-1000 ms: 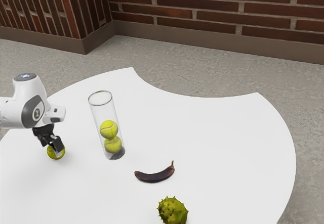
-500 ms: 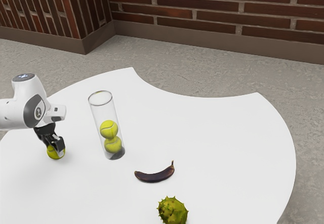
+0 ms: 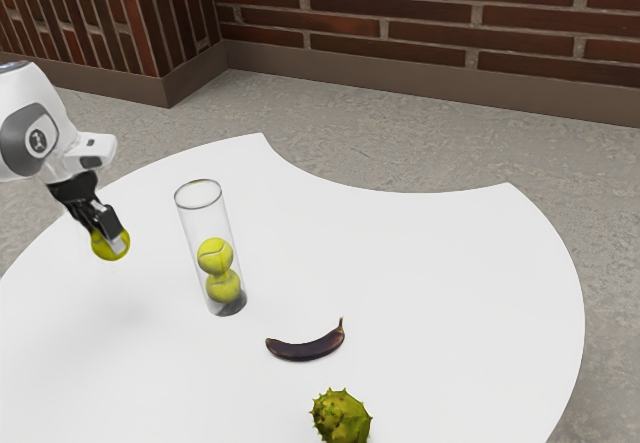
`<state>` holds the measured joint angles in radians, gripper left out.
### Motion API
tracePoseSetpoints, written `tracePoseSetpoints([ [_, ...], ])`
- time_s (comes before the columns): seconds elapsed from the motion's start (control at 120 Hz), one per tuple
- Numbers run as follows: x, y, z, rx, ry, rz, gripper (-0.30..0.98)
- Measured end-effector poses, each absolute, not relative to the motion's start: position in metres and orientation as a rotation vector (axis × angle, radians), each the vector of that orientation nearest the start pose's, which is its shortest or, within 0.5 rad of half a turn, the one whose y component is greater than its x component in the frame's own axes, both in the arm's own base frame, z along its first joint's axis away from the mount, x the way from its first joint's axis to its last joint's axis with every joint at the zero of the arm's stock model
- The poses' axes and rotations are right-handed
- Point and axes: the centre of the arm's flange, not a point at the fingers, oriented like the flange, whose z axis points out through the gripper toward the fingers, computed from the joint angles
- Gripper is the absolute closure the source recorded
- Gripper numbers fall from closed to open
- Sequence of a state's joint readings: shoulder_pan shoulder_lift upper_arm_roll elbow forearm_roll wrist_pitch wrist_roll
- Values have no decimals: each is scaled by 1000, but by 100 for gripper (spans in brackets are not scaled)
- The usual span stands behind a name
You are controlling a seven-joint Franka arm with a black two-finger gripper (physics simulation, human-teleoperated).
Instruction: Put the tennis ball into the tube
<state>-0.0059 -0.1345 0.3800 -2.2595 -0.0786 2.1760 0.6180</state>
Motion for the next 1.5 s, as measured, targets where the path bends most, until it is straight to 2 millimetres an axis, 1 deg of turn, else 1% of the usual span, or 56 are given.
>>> tracePoseSetpoints([
  [0.083, 470, 174, 440, -3208, 377, -133, 37],
  [0.167, 477, 161, 463, -3200, 439, -122, 38],
  [0.208, 480, 155, 472, -3199, 463, -109, 38],
  [0.275, 482, 152, 485, -3200, 483, -90, 38],
  [0.333, 484, 143, 495, -3199, 515, -69, 38],
  [0.442, 490, 123, 519, -3185, 590, -53, 38],
  [0.517, 497, 105, 541, -3163, 649, -63, 38],
  [0.592, 504, 91, 552, -3150, 693, -52, 38],
  [0.675, 515, 80, 556, -3139, 726, -28, 38],
  [0.775, 528, 71, 557, -3129, 748, -7, 38],
  [0.9, 550, 57, 548, -3116, 787, 31, 38],
  [0.942, 555, 52, 543, -3113, 801, 47, 38],
  [1.075, 570, 37, 538, -3098, 840, 63, 39],
  [1.15, 576, 37, 534, -3097, 838, 70, 39],
  [1.275, 582, 52, 529, -3105, 797, 77, 39],
  [1.317, 583, 55, 526, -3107, 791, 81, 39],
  [1.358, 584, 53, 526, -3105, 797, 80, 39],
  [1.475, 587, 39, 527, -3094, 834, 75, 39],
  [1.5, 588, 38, 526, -3094, 837, 76, 36],
])
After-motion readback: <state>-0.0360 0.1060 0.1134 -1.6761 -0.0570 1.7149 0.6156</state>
